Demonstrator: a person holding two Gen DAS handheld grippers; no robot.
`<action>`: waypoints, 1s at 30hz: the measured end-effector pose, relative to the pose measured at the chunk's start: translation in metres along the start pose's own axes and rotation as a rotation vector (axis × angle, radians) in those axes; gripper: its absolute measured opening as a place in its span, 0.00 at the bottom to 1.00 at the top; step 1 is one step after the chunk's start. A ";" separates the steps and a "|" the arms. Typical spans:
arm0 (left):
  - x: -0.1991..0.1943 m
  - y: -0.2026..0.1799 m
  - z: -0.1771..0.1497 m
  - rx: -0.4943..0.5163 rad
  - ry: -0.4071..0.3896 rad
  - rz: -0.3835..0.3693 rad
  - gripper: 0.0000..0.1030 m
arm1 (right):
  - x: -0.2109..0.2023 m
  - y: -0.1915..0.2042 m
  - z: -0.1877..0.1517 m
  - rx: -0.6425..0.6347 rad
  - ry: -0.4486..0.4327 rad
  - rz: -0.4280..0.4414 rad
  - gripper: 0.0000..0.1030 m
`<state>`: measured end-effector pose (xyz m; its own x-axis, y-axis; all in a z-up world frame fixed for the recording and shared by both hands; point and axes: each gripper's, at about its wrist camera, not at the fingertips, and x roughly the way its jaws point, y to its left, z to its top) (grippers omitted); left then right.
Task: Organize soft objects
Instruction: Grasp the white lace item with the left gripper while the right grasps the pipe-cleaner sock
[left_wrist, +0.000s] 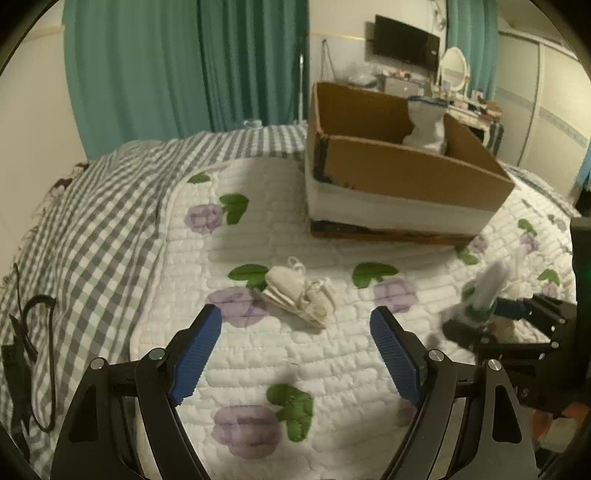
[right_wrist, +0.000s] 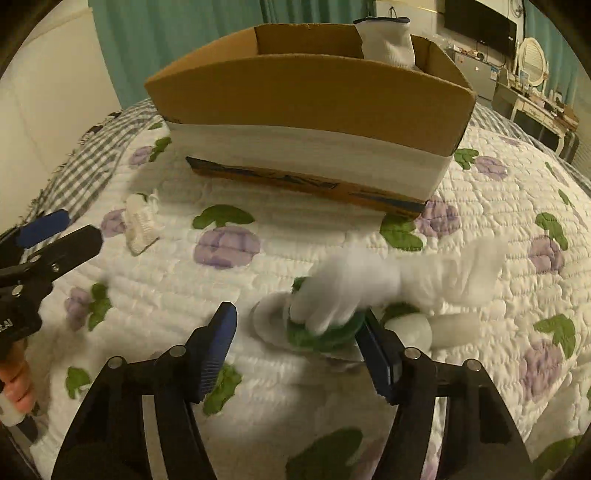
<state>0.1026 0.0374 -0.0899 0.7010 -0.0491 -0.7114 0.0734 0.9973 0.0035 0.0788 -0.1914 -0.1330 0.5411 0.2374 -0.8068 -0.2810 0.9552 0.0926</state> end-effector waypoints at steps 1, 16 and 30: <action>0.003 0.001 0.000 0.001 0.005 0.004 0.81 | 0.002 -0.001 0.001 0.001 0.002 -0.008 0.54; 0.039 0.011 0.004 -0.011 0.062 0.018 0.81 | -0.034 0.002 0.022 -0.014 -0.146 0.056 0.43; 0.067 0.000 0.007 0.055 0.080 -0.012 0.59 | -0.016 0.009 0.026 -0.021 -0.137 0.071 0.43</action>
<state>0.1544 0.0339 -0.1328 0.6411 -0.0542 -0.7656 0.1217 0.9921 0.0317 0.0880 -0.1817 -0.1045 0.6216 0.3276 -0.7116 -0.3381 0.9316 0.1336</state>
